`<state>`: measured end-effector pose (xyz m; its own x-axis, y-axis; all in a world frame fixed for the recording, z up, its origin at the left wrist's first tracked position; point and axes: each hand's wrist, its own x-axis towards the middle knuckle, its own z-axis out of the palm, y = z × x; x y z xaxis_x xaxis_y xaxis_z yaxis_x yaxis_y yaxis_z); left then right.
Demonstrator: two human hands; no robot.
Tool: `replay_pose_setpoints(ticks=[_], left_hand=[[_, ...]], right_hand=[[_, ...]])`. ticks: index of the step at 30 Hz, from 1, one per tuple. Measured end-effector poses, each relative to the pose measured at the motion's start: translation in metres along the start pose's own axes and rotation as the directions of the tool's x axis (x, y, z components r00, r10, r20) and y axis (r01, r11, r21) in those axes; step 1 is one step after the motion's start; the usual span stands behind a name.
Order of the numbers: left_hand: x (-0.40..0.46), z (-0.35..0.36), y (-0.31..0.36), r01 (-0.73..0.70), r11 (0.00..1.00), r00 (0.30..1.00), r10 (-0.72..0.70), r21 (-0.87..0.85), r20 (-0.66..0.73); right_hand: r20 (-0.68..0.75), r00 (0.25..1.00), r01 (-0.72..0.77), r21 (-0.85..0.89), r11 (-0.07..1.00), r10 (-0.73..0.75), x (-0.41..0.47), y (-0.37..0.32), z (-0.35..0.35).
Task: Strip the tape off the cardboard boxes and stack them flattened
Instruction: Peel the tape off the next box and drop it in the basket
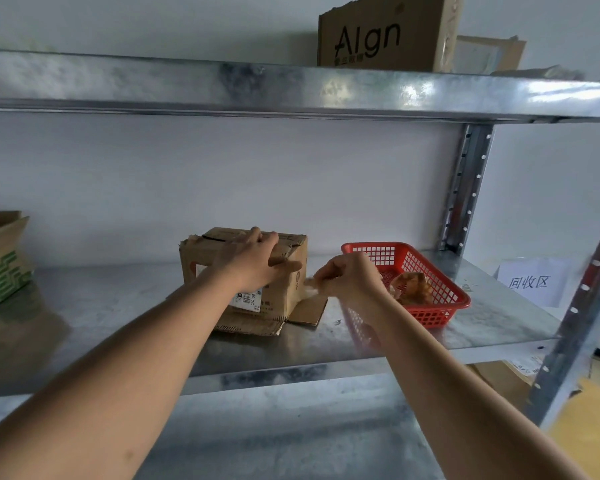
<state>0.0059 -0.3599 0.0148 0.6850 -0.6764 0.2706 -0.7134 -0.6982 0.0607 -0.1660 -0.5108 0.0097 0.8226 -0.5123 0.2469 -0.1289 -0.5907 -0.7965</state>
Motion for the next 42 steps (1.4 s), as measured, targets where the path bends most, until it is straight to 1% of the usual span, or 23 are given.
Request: replay_pose_setpoints(ticks=[2,4,6,9,10,14,16,19,23,25,28,30,32,37,40,42], left_hand=[[-0.002,0.001,0.005,0.008,0.998,1.000,-0.007,0.056,-0.030],[-0.004,0.000,0.014,0.013,0.995,0.999,-0.008,0.100,-0.049],[-0.005,-0.003,0.027,0.011,0.993,0.999,-0.007,0.115,-0.033],[-0.004,-0.007,0.050,0.013,0.994,1.000,-0.015,0.107,0.014],[-0.004,-0.008,0.057,0.014,0.995,1.000,-0.016,0.103,0.023],[-0.002,-0.007,0.084,0.017,0.993,1.000,-0.020,0.114,0.020],[0.000,-0.004,0.092,0.027,0.992,0.999,-0.029,0.123,0.016],[0.005,0.000,0.100,0.034,0.990,0.999,-0.035,0.138,0.003],[0.009,0.003,0.102,0.037,0.986,0.999,-0.035,0.165,-0.013],[0.008,0.003,0.101,0.031,0.985,0.999,-0.029,0.169,-0.016],[0.007,0.003,0.101,0.035,0.986,0.999,-0.036,0.164,0.000],[0.006,0.003,0.102,0.045,0.987,0.999,-0.047,0.155,0.014],[0.005,0.003,0.102,0.048,0.987,0.999,-0.051,0.154,0.016],[0.005,0.001,0.102,0.048,0.986,0.999,-0.051,0.158,0.015],[0.006,0.001,0.102,0.051,0.985,0.998,-0.056,0.164,0.025],[0.007,0.000,0.102,0.056,0.987,0.997,-0.064,0.151,0.047]], right_hand=[[-0.187,0.981,0.041,-0.057,0.998,-0.051,0.003,0.005,-0.012],[-0.342,0.932,0.058,-0.194,0.979,-0.123,0.006,0.011,-0.025],[-0.406,0.896,0.024,-0.358,0.934,-0.178,0.010,0.021,-0.035],[-0.344,0.921,-0.040,-0.547,0.836,-0.181,0.013,0.037,-0.049],[-0.322,0.931,-0.050,-0.575,0.816,-0.170,0.014,0.043,-0.052],[-0.259,0.956,-0.044,-0.598,0.800,-0.140,0.020,0.061,-0.061],[-0.176,0.975,-0.001,-0.606,0.796,-0.133,0.025,0.067,-0.062],[-0.034,0.990,0.081,-0.660,0.746,-0.137,0.034,0.073,-0.061],[0.049,0.988,0.150,-0.577,0.803,-0.149,0.045,0.079,-0.060],[0.035,0.984,0.167,-0.533,0.829,-0.175,0.048,0.081,-0.060],[-0.022,0.974,0.194,-0.425,0.884,-0.225,0.049,0.084,-0.060],[-0.041,0.975,0.191,-0.338,0.922,-0.218,0.048,0.085,-0.060],[-0.042,0.983,0.164,-0.234,0.958,-0.179,0.048,0.086,-0.059],[-0.098,0.988,0.090,-0.256,0.962,-0.119,0.052,0.092,-0.061],[-0.174,0.976,0.083,-0.272,0.959,-0.134,0.051,0.092,-0.064],[-0.212,0.964,0.103,-0.260,0.960,-0.160,0.049,0.089,-0.064]])
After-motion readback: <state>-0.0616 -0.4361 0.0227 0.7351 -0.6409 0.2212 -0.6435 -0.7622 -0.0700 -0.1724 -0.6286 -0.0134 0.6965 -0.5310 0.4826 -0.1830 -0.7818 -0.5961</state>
